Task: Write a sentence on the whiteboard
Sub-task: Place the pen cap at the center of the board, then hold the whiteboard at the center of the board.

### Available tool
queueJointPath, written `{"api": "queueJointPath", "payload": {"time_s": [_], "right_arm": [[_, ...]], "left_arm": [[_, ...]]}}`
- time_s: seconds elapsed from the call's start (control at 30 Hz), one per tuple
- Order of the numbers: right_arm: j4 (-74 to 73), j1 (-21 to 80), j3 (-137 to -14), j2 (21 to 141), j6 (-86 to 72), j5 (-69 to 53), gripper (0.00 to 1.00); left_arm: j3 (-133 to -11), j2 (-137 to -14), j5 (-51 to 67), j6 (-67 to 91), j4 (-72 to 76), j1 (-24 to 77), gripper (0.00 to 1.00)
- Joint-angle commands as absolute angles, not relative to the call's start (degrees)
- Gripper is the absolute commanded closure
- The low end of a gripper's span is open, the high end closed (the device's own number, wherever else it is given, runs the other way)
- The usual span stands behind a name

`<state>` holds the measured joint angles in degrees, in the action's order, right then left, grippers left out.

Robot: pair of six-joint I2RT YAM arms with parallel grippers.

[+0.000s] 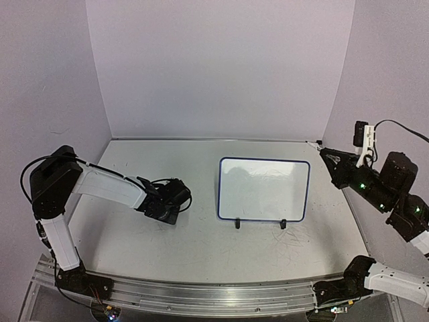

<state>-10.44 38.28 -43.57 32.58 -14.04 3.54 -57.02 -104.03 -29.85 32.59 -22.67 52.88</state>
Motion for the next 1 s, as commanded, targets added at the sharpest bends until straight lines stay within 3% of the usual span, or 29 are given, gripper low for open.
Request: {"api": "queueJointPath", "payload": {"time_s": [0.0, 0.27, 0.43, 0.67, 0.97], "right_arm": [[-10.3, 38.3, -45.0, 33.9, -13.3, 0.6, 1.0], [-11.4, 38.3, -45.9, 36.8, -12.7, -2.0, 1.0], [-11.6, 38.3, -47.0, 38.9, -12.6, -1.7, 1.0], [-13.4, 38.3, -46.7, 42.8, -14.9, -0.9, 1.0], [-9.6, 39.3, -46.1, 47.1, -21.0, -6.0, 1.0]], "left_arm": [[-60.6, -98.2, -35.5, 30.6, -27.0, 52.8, 0.34], [-62.9, -88.4, -33.2, 27.6, -27.9, 52.6, 0.06], [-61.4, -83.8, -26.2, 27.1, -23.7, 52.1, 0.04], [-52.5, -76.1, -4.9, 27.1, -9.2, 43.5, 0.03], [-50.8, -77.1, 17.6, 24.9, -0.3, 36.7, 0.03]]}}
